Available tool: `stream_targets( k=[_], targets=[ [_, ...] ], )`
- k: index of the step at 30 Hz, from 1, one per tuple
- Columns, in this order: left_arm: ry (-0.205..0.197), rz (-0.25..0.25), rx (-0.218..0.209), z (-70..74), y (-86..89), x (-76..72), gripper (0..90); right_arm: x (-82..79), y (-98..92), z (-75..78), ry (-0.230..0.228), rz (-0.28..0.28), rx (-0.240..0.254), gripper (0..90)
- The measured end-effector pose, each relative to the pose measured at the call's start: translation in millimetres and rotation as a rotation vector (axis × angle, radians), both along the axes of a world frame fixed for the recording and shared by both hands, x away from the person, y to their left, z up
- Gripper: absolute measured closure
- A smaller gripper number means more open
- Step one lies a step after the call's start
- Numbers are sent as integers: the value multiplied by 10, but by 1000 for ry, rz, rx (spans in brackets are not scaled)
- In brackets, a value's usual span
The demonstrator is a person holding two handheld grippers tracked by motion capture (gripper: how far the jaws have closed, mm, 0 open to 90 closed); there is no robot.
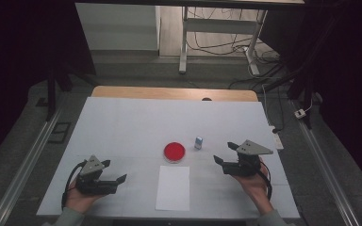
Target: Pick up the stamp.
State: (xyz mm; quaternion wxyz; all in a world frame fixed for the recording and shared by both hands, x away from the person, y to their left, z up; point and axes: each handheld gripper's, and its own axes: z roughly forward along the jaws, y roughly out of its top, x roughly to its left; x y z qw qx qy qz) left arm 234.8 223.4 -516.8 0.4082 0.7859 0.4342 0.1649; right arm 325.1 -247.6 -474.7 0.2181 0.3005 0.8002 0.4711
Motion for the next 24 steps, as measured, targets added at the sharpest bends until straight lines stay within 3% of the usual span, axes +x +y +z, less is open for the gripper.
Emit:
stream_targets(
  k=[12,24],
  targets=[
    [3,-3,0,-4,-10,2,157,119,175,8,-2,18,-6,230],
    [6,-5,0,-7,-7,5,158,272,306,-64,29,15,-36,232]
  ],
)
